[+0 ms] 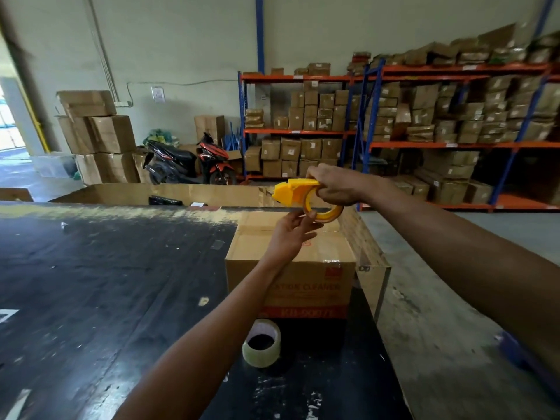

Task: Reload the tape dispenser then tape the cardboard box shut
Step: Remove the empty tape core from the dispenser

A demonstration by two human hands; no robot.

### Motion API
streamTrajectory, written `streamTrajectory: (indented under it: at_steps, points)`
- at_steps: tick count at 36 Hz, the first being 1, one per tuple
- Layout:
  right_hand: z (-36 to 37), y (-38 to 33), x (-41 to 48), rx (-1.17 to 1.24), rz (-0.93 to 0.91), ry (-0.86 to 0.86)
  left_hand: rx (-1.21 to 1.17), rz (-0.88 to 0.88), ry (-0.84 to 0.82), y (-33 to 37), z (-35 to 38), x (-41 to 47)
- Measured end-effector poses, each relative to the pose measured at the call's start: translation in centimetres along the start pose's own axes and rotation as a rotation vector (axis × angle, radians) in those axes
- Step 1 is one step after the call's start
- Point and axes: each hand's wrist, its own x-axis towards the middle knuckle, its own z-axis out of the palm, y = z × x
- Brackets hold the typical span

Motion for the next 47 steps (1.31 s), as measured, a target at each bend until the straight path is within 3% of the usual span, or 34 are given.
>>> streamTrajectory:
  at_steps: [8,13,18,32,37,41,47]
  points:
    - [-3.7,0.4,-0.6,0.24,0.091,-0.254,0.095,0.111,0.043,-0.1,-0.8,-0.3]
    - [-6.3,1.2,-1.2,0.327,0.103,-0.19,0.137,0.112,0.026,-0.8,-0.8,-1.4]
    - [-7.5,1.0,-0.8,0.345,0.136,-0.243,0.137,0.087,0.02,-0.9,-0.4,-2.3]
    - [-6.0,1.7,0.8,0.187,0.112,-0.228,0.05,0.031,0.076,-0.7,1.1,-3.0]
    - [-6.2,2.8,0.9,0.213,0.115,-0.204,0.068,0.021,-0.029,-0.9,1.2,-4.3]
    - [-6.2,3.6,0.9,0.26,0.131,-0.2,0.067,-0.113,-0.183,-4.2,0.8,-6.7]
    - [-6.0,3.8,0.8,0.246,0.093,-0.205,0.24,-0.587,-0.215,-13.7,1.0,-10.0]
